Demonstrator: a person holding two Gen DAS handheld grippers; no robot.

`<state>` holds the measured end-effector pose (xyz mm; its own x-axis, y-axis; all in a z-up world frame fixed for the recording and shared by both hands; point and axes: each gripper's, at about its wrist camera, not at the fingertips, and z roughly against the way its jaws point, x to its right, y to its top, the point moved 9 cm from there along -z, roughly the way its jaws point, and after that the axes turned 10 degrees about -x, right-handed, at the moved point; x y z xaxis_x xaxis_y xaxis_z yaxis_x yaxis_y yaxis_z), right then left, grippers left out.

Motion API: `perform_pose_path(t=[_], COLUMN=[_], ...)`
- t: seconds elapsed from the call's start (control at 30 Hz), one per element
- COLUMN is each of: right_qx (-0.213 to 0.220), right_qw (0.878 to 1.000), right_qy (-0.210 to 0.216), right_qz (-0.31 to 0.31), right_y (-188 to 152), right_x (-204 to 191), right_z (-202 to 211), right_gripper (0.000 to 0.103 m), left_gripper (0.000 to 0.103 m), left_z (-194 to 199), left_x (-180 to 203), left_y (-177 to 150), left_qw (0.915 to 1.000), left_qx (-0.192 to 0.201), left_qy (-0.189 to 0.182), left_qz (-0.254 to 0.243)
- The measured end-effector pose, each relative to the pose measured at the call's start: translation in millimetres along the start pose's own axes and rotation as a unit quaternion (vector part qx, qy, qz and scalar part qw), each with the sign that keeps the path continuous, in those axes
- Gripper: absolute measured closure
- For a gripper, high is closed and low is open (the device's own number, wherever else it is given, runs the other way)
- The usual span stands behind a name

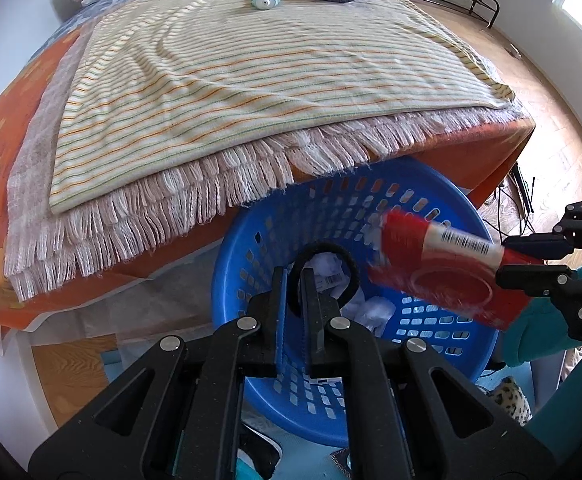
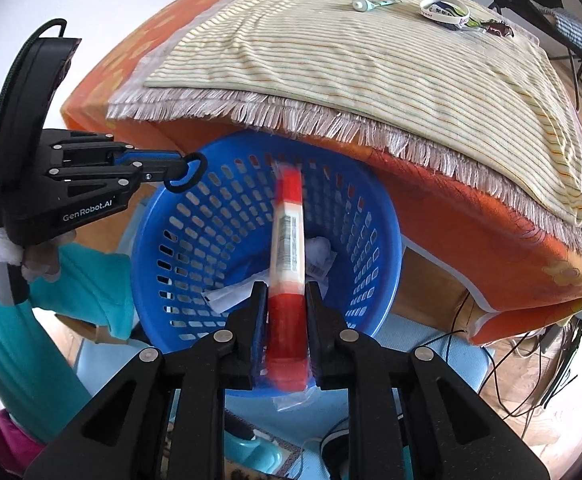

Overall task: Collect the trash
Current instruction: 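Open both tools to drop the hair tie and red box into the basket, then move both tools back over the towel toward the toothpaste tube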

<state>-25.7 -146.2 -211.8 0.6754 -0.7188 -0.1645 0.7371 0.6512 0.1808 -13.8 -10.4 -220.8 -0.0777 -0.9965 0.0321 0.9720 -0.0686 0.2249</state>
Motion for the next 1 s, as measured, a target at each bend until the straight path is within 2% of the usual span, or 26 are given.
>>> perform_pose_path(t=[0.17,0.23,0.3,0.33,0.47,0.53,0.87,1.0], right_qx=[-0.003,-0.003,-0.001,0.0,0.008,0.012,0.032,0.045], right_qw=[1.0,1.0,1.0,1.0,1.0,1.0,0.999,0.997], right_qy=[-0.004,-0.004,0.001,0.003,0.0,-0.004,-0.023,-0.042], right_qz=[-0.005,-0.012,-0.019,-0.021,-0.025,-0.027,-0.034,-0.044], right_y=[0.6,0.8,1.4,2.0,4.3,4.9,11.7,16.4], right_x=[3.0,5.4,7.1,7.8,9.2,10.1,15.5,23.6], right_z=[-1.1,-1.5,0.0,1.1,5.7,7.8,20.0,29.7], right_gripper=[0.085,0.076,0.073,0.072,0.067,0.057,0.056,0.048], left_gripper=[0.097,0.089,0.061,0.059,0.058,0.058,0.058,0.058], left_z=[-2.2,-2.3,-0.4,1.0,5.3,5.8,11.7,16.0], left_x=[-0.7,-1.5,-2.1,-2.3,-3.0,-3.1,-4.1,-2.9], left_y=[0.1,0.1,1.2,2.1,4.0,4.3,8.8,16.1], left_qw=[1.0,1.0,1.0,1.0,0.9999,0.9999,0.9997,0.9996], left_qx=[-0.003,-0.003,0.003,0.006,0.013,0.013,0.02,0.025], left_qy=[0.003,0.003,0.003,0.004,0.003,0.003,0.001,0.0], left_qz=[0.002,0.003,0.005,0.006,0.007,0.007,0.012,0.012])
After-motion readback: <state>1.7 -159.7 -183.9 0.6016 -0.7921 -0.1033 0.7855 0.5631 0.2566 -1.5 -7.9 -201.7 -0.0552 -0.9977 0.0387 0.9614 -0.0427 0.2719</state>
